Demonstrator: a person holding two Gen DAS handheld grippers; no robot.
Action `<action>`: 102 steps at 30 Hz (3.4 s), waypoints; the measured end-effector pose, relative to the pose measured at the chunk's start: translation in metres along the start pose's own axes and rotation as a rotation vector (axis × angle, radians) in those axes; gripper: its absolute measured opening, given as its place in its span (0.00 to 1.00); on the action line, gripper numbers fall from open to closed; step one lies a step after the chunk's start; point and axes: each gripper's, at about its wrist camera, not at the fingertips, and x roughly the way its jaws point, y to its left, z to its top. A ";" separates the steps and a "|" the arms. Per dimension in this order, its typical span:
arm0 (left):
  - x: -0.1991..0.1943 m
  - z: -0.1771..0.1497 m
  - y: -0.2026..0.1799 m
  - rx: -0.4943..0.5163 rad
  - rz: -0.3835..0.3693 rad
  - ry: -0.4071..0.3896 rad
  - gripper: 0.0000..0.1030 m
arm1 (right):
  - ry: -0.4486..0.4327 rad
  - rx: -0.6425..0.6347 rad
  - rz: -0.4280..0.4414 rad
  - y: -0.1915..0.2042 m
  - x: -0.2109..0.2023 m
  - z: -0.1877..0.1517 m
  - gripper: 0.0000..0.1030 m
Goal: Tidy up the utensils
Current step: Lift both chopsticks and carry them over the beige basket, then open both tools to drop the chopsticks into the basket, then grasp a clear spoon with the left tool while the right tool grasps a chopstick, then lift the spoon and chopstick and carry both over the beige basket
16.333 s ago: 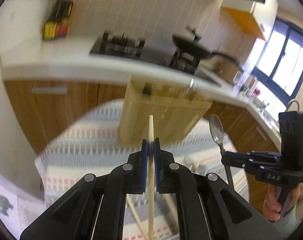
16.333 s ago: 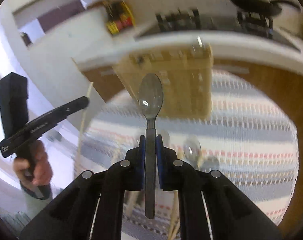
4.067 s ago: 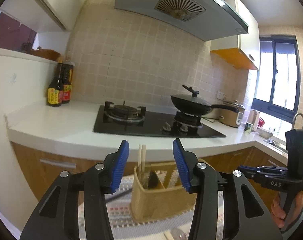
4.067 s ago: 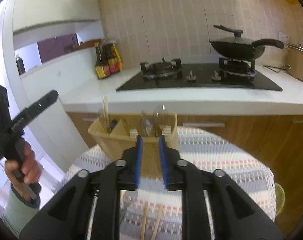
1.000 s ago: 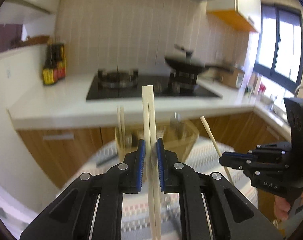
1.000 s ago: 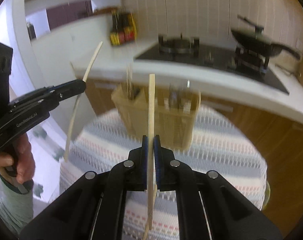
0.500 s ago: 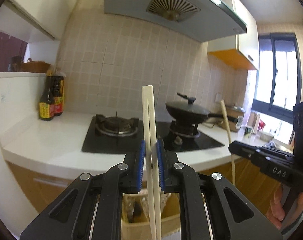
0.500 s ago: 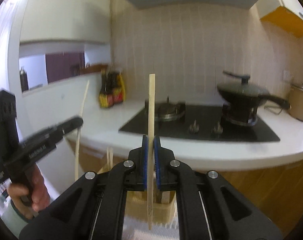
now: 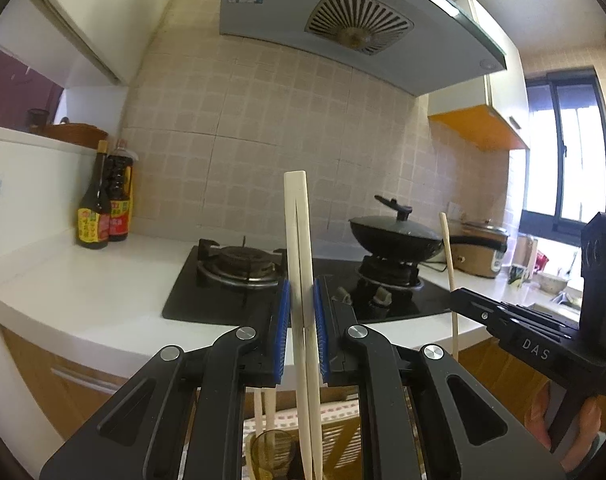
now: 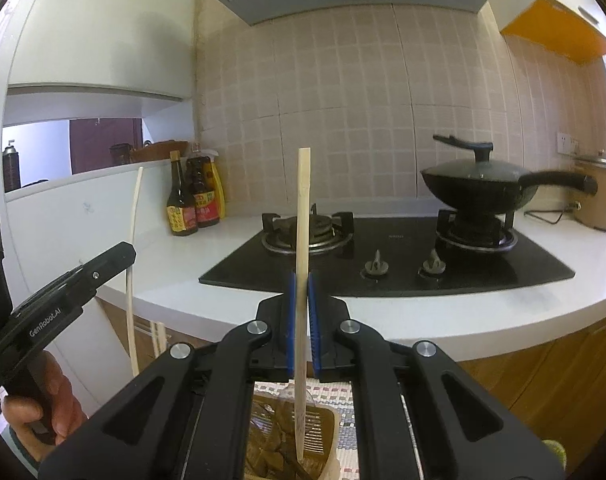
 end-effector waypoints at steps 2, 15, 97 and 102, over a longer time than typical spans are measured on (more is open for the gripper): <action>0.002 -0.006 -0.002 0.022 0.016 -0.003 0.10 | 0.002 0.001 -0.004 -0.002 0.005 -0.006 0.04; -0.001 -0.033 0.003 0.007 0.038 0.026 0.20 | 0.025 -0.069 -0.021 0.010 -0.008 -0.031 0.05; -0.003 -0.210 -0.098 0.246 0.007 1.011 0.11 | 1.028 -0.083 -0.021 0.028 -0.047 -0.210 0.03; -0.014 -0.200 -0.087 0.188 -0.017 0.952 0.09 | 0.949 -0.078 0.003 0.027 -0.056 -0.197 0.03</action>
